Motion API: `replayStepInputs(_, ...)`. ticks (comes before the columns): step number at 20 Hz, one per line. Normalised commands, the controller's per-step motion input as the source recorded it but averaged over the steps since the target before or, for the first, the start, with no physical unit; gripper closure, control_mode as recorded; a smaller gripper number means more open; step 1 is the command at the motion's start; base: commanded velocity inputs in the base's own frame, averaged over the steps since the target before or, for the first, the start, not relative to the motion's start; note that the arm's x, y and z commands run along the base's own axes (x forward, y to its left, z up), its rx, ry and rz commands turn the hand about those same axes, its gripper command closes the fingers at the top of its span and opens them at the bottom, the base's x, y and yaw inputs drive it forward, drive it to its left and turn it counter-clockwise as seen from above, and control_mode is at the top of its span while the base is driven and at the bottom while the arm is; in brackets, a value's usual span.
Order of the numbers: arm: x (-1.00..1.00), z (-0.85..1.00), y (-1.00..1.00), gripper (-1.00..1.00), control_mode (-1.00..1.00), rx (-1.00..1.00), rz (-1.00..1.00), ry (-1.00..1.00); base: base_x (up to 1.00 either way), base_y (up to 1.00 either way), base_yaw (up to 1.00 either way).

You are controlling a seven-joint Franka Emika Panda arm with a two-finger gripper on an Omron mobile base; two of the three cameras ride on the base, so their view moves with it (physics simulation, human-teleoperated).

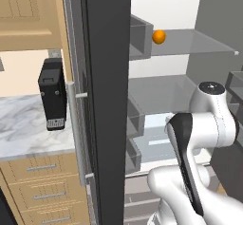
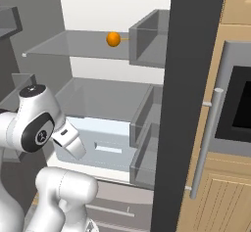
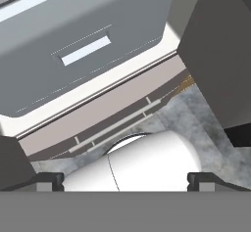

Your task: Pick up the mango and orange from the fridge and place one fruit on each plate on the dining counter.

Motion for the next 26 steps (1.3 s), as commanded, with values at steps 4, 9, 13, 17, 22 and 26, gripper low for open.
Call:
replayStepInputs(4,0.0,0.0,0.0,-1.0,1.0,0.0,0.0,0.0,0.0,0.0,0.0)
replayStepInputs(9,0.0,0.0,0.0,-1.0,1.0,0.0,0.0,0.0,0.0,0.0,0.0)
replayStepInputs(13,0.0,0.0,0.0,-1.0,1.0,0.0,0.0,0.0,0.0,0.0,0.02)
replayStepInputs(17,0.0,0.0,0.0,-1.0,1.0,0.0,0.0,0.0,0.27,-0.03,0.19)
replayStepInputs(22,0.0,0.0,0.0,-1.0,1.0,0.0,0.0,0.0,0.51,-0.09,0.03)
replayStepInputs(26,0.0,0.0,0.0,-1.0,1.0,0.0,0.0,0.0,0.27,-0.13,0.0)
